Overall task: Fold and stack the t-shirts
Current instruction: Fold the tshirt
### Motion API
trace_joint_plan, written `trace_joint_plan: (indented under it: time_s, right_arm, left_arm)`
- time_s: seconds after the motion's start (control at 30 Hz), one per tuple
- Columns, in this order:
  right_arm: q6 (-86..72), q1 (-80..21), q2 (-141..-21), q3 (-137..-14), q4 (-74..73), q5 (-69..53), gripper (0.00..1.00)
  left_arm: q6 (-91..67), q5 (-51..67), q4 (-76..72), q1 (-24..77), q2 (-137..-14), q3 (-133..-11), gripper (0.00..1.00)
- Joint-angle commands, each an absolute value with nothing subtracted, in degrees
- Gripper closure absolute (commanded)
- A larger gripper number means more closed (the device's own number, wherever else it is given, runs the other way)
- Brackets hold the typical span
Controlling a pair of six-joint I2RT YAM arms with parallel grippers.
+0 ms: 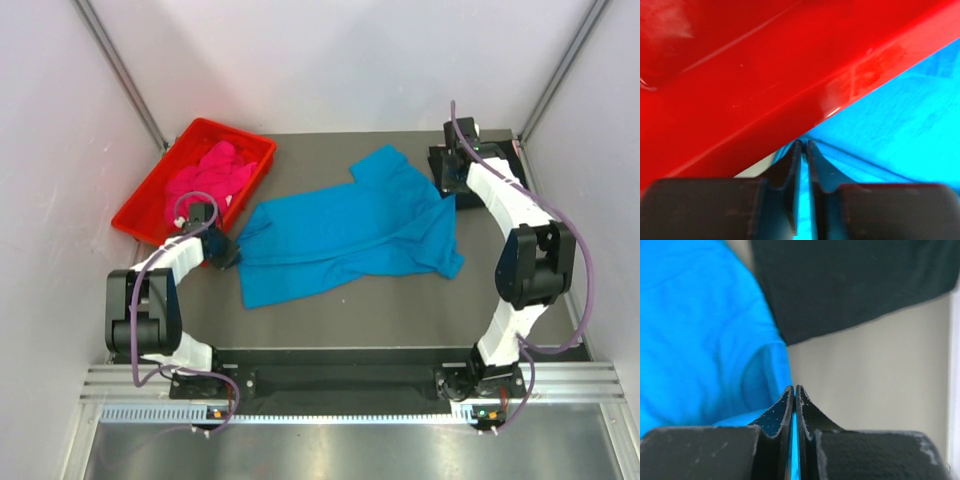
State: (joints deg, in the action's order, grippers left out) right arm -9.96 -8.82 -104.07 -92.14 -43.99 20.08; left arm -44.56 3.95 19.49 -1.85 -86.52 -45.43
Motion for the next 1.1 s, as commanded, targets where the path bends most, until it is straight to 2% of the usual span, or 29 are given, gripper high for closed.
trace_joint_plan:
  time_s: [0.0, 0.07, 0.13, 0.23, 0.37, 0.43, 0.47, 0.57, 0.67, 0.77, 0.93, 1.07]
  right_arm:
    - [-8.3, -9.3, -102.3, -91.8, -38.0, 13.9, 1.0]
    - [-7.5, -9.6, -104.1, -92.8, -37.1, 10.7, 0.99]
    - [-5.6, -9.6, -106.2, -93.5, -34.9, 4.9, 0.96]
    - [-4.7, -10.3, -109.1, -96.8, -34.9, 3.6, 0.97]
    - [-3.8, -11.3, -112.6, -102.2, -38.6, 2.4, 0.92]
    - [-6.9, -11.2, -114.0, -105.5, -42.1, 6.7, 0.81]
    - [-7.8, -11.2, -113.6, -105.3, -44.2, 7.5, 0.69]
    - [-13.2, -10.8, -109.3, -102.8, -47.0, 11.0, 0.51]
    - [-21.7, -9.5, -103.5, -98.8, -52.3, 14.4, 0.36]
    - [-28.6, -7.1, -96.7, -91.3, -54.9, 12.1, 0.39]
    - [-31.7, -4.2, -84.6, -72.1, -47.3, 7.3, 0.45]
    - [-30.7, -2.9, -82.1, -63.3, -42.9, 3.4, 0.46]
  left_arm:
    - [-43.1, 0.5, 19.6, -1.7, -85.5, -48.3, 0.83]
    - [-43.2, -2.6, 20.9, -1.3, -84.5, -49.0, 0.78]
    - [-43.1, -4.6, 23.1, -0.6, -82.3, -50.3, 0.67]
    - [-41.3, -6.8, 25.7, 2.6, -79.8, -52.2, 0.63]
    - [-41.7, -8.7, 26.8, 6.8, -77.0, -50.8, 0.61]
    - [-41.4, -7.4, 26.2, 8.3, -75.5, -48.1, 0.61]
    - [-41.3, -7.0, 26.0, 8.6, -75.1, -46.4, 0.61]
    - [-40.7, -5.3, 26.2, 9.2, -73.0, -43.3, 0.61]
    - [-42.2, -3.1, 26.1, 9.1, -70.1, -39.5, 0.61]
    - [-43.2, -0.3, 24.9, 9.1, -67.8, -37.0, 0.61]
    - [-44.2, 4.4, 24.4, 9.1, -66.5, -34.4, 0.61]
    - [-44.9, 5.1, 23.6, 9.1, -66.2, -31.0, 0.6]
